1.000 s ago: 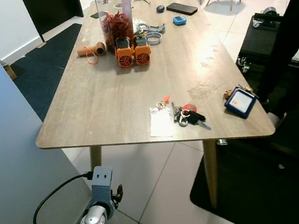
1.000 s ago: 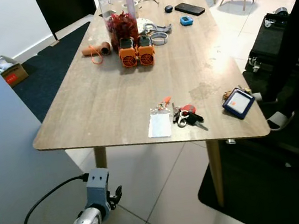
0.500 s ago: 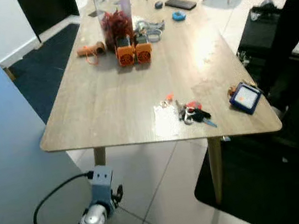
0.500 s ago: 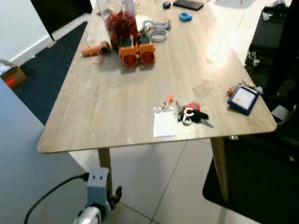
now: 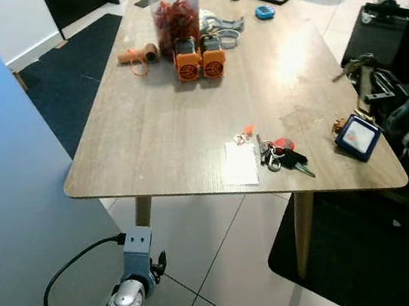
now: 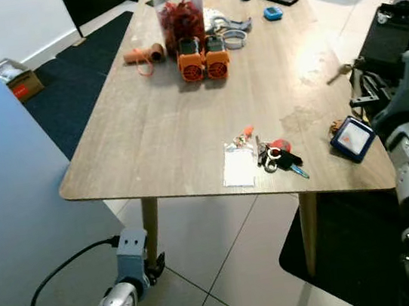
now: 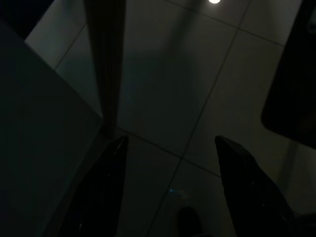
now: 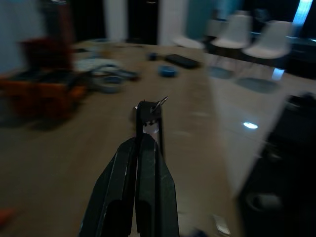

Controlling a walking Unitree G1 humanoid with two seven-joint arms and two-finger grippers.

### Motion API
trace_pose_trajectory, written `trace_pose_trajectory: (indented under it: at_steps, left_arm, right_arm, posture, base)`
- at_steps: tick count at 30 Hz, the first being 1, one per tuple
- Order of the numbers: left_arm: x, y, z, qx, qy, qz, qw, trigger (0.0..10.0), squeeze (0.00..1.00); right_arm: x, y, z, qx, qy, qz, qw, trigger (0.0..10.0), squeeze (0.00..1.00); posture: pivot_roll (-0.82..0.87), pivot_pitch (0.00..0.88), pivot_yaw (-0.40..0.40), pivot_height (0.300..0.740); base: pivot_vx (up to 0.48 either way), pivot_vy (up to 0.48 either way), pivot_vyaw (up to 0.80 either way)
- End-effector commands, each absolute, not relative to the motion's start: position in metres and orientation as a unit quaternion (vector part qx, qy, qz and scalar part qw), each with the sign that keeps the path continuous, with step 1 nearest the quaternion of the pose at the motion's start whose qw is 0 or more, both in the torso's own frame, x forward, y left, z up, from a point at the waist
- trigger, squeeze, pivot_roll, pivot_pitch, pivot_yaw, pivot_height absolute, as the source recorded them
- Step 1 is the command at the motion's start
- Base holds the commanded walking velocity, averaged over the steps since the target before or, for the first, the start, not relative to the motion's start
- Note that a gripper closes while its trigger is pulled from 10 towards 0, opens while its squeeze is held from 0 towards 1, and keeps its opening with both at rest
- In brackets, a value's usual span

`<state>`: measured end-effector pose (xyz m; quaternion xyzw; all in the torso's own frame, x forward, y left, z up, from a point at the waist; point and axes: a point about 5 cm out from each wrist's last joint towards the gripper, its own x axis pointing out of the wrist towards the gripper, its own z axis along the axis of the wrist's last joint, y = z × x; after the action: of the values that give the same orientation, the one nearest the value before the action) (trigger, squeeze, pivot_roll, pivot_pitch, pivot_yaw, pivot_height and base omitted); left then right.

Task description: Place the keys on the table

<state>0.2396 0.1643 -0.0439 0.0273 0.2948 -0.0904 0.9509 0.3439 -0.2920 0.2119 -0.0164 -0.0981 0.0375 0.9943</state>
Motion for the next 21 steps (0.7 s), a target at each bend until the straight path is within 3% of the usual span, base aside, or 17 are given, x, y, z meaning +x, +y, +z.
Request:
trace_pose_trajectory:
  at_steps: [1, 5, 6, 21]
  left_arm:
    - [0.237, 0.169, -0.045, 0.029, 0.3, -0.088, 0.95, 10.0, 0.0]
    - [0.238, 0.169, -0.045, 0.029, 0.299, -0.088, 0.95, 10.0, 0.0]
    - [0.238, 0.169, -0.045, 0.028, 0.299, -0.088, 0.95, 10.0, 0.0]
    - [0.238, 0.167, -0.045, 0.023, 0.3, -0.089, 0.949, 10.0, 0.0]
  right_arm:
    - [0.347, -0.279, 0.212, -0.022, -0.086, 0.072, 0.993, 10.0, 0.0]
    - [0.348, -0.263, 0.21, -0.037, -0.075, 0.112, 0.99, 10.0, 0.0]
    - [0.347, -0.246, 0.205, -0.047, -0.05, 0.158, 0.985, 10.0, 0.0]
    - [0.341, -0.219, 0.176, -0.061, 0.034, 0.221, 0.973, 10.0, 0.0]
  posture:
    - [0.03, 0.059, 0.011, 0.74]
    - [0.03, 0.059, 0.011, 0.74]
    - [0.03, 0.064, 0.009, 0.74]
    - [0.03, 0.064, 0.002, 0.74]
  base:
    - [0.0, 0.0, 0.0]
    - [0.0, 0.0, 0.0]
    - [0.0, 0.0, 0.0]
    - [0.0, 0.0, 0.0]
